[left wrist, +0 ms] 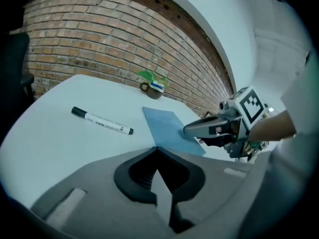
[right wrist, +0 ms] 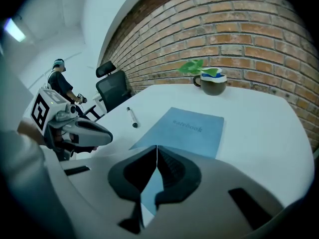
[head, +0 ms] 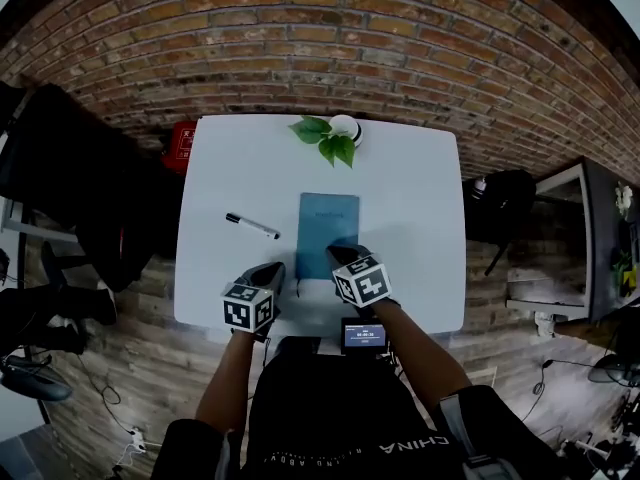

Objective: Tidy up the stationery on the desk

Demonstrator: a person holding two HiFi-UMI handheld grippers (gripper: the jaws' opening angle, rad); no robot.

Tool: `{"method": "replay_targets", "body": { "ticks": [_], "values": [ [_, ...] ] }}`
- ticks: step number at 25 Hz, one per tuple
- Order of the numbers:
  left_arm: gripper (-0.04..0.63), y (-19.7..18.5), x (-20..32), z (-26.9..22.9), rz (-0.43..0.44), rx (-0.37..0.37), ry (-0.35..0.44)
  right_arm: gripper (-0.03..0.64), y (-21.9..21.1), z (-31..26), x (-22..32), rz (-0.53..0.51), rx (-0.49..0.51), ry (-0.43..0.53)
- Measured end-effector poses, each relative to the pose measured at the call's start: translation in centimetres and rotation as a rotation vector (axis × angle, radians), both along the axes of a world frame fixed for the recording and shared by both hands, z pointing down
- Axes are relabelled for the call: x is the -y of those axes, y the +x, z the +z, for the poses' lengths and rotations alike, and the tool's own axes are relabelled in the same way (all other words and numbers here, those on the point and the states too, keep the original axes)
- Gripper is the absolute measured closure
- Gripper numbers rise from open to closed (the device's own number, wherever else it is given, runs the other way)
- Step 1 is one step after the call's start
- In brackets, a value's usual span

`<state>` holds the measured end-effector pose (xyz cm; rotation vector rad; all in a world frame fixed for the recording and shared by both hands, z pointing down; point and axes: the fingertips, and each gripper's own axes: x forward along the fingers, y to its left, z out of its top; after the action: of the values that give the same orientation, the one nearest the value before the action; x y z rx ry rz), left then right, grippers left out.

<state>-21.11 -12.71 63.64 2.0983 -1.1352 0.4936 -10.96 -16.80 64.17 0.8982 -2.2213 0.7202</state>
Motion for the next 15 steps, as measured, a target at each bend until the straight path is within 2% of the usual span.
{"method": "replay_targets", "body": {
  "ticks": [2,7,15],
  "values": [
    [0.584,-0.7,0.0,0.1,-0.003,0.034,0.009,0.606,-1.3,-0.4,0.3,-0.037,-0.004,0.011],
    [0.584,-3.0,0.0,0.2,-0.042,0.062,0.012,0.604,-4.5,-0.8,1.0,-0.13,-0.022,0.02],
    [0.584,-6.5,-0.5,0.4,-0.08,0.117,0.022,0.552,-11.2,0.1,2.0,-0.35,-0.11,0.023]
  ]
}}
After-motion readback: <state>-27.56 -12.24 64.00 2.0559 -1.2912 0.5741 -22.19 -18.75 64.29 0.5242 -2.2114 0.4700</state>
